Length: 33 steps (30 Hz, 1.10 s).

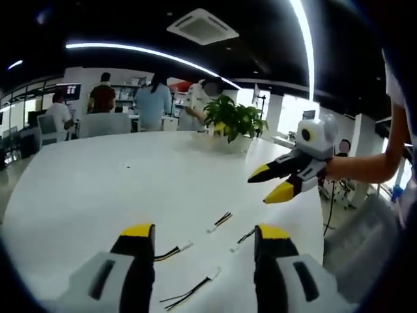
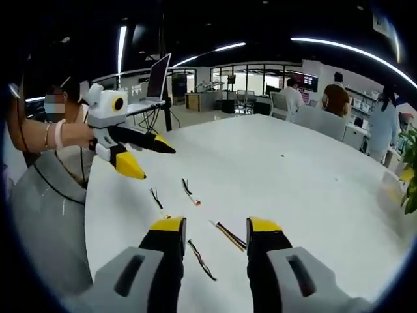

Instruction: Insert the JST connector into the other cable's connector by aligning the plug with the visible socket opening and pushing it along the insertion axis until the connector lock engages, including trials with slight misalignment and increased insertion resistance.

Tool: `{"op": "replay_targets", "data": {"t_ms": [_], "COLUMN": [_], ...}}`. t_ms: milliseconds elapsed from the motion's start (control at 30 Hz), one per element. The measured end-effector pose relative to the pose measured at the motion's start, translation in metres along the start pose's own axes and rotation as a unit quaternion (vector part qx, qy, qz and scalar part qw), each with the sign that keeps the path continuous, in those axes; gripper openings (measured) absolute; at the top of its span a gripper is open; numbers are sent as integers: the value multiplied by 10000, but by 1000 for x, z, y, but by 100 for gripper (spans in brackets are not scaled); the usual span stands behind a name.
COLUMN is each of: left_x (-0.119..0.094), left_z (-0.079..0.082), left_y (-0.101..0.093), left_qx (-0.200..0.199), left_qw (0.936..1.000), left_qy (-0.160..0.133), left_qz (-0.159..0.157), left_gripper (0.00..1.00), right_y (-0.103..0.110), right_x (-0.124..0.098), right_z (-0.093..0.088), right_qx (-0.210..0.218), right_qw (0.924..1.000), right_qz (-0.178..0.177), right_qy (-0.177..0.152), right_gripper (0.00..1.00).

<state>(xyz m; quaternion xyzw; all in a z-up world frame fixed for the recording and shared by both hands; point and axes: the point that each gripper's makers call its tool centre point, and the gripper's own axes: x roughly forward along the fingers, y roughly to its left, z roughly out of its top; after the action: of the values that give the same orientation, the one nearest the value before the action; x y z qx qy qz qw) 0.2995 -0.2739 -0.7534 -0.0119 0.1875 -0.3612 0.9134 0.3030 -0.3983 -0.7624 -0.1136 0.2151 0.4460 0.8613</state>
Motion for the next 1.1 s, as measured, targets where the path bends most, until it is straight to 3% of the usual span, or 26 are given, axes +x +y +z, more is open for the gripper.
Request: {"op": "replay_targets", "data": {"t_ms": [300,467,633,900,1100], "left_x": [10,16,21,31,36], "left_z": [-13,-24,-27,-36,-43], "left_y": [8,14,19,24,25], "left_qx": [-67,-121,-79,-176,-19], "left_qw": [9999,9996,9995,9988,9979], "left_qy": [103,248,270,358,468], "left_qz": [-23,-82,-142,-288,-452], "left_gripper": [58,58,56,49,39], "right_y": [-7,-5,0,-5,-6], "right_x": [16,26,38,55,63], "right_z": [-11,-16,-19,-30,-36], "right_qx": [-130,-482,-487,-499,-555], "right_qw": [9997,9980,9967,9948,9928], "right_qz": [189,366,594,821,959], "right_qy": [59,193,248,346,456], "right_gripper": [33,22,22,20,18]}}
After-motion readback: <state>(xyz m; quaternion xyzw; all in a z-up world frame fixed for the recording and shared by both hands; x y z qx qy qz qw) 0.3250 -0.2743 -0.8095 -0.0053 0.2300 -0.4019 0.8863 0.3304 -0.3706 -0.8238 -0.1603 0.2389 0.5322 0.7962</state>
